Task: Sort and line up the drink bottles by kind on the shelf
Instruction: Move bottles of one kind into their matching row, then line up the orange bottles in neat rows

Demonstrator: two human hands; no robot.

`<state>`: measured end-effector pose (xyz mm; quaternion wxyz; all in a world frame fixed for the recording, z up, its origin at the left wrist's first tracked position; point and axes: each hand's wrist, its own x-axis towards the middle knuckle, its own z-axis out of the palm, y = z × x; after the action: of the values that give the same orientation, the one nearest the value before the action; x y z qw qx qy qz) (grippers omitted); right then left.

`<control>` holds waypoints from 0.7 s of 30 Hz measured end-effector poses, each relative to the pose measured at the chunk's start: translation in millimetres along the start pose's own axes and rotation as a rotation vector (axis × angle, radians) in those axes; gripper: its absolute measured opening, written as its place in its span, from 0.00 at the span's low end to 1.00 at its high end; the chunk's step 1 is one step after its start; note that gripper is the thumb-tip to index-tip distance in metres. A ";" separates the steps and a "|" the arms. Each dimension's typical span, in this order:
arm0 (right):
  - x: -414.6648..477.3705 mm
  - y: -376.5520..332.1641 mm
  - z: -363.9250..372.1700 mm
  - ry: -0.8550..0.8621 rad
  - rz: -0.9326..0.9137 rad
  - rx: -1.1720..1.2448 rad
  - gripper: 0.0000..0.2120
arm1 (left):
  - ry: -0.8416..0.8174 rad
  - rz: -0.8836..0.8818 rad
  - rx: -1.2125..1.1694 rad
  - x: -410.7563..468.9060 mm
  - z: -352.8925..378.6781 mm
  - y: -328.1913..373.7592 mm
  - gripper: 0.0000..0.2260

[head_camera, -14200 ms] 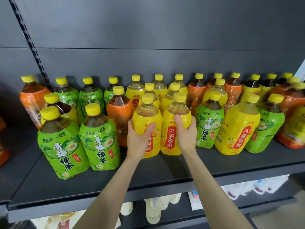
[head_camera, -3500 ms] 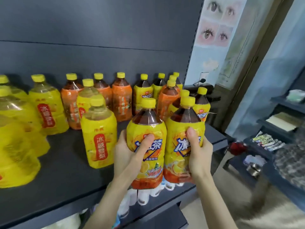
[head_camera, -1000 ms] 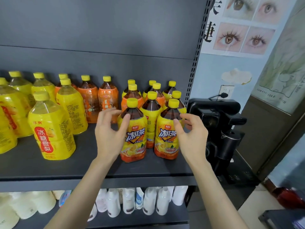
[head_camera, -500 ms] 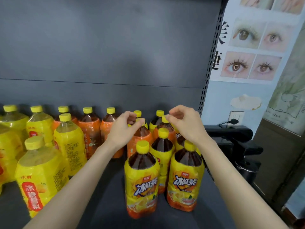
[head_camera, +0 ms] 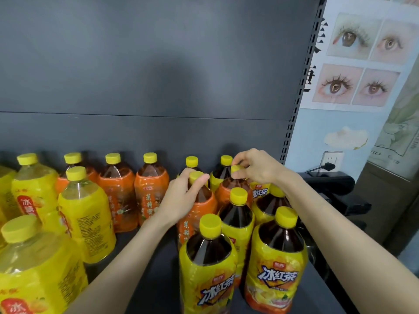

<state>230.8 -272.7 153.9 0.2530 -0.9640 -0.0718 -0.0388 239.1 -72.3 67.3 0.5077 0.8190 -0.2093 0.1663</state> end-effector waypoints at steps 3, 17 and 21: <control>3.0 -9.3 -1.1 -0.033 -0.045 -0.045 0.19 | 0.094 0.012 0.016 -8.0 -11.1 -1.4 0.15; 1.3 -99.8 40.0 -0.149 -0.282 -0.056 0.13 | 0.451 -0.085 0.184 -72.9 -78.5 -8.9 0.23; -10.4 -123.0 54.2 -0.159 -0.354 -0.062 0.13 | 0.555 -0.089 0.325 -93.5 -89.8 -1.2 0.26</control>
<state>203.2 -141.3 165.0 0.2059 -0.9437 -0.2586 -0.0087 154.2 25.4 59.6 0.4149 0.8210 0.0025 0.3923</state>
